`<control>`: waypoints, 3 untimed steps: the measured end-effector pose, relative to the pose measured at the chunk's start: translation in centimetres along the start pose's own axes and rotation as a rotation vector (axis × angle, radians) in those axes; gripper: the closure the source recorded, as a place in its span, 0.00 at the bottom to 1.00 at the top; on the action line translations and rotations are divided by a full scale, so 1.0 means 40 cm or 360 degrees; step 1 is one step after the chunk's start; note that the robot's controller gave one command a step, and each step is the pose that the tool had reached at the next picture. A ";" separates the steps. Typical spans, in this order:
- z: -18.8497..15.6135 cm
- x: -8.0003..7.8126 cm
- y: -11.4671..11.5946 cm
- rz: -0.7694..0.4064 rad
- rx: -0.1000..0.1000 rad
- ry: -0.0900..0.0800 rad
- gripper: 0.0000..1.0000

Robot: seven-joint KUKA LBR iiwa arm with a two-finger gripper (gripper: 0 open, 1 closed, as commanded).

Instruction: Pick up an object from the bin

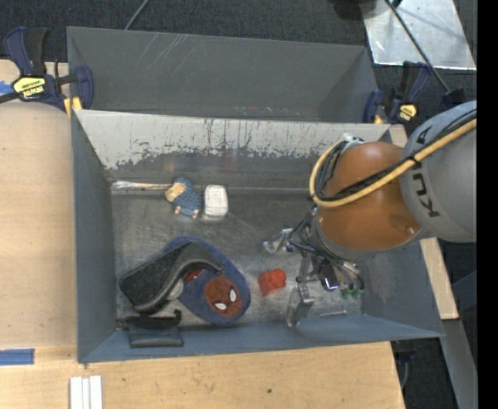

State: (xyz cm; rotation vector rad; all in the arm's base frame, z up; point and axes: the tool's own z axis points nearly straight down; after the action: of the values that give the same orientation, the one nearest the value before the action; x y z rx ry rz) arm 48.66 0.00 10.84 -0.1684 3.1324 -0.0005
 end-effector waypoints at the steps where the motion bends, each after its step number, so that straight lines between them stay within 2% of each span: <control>1: 0.086 -0.003 0.023 -0.0046 0.0003 -0.0011 0.00; 2: 0.081 -0.011 0.021 -0.0048 0.0001 -0.0010 0.00; 3: 0.073 -0.020 0.022 -0.0048 0.0002 -0.0030 1.00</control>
Offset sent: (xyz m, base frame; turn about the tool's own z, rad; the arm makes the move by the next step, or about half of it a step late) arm -0.0038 0.0102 -0.0384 -0.0308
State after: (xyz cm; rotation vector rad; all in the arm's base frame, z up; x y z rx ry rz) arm 49.39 0.95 7.92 -0.2145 3.1105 -0.0006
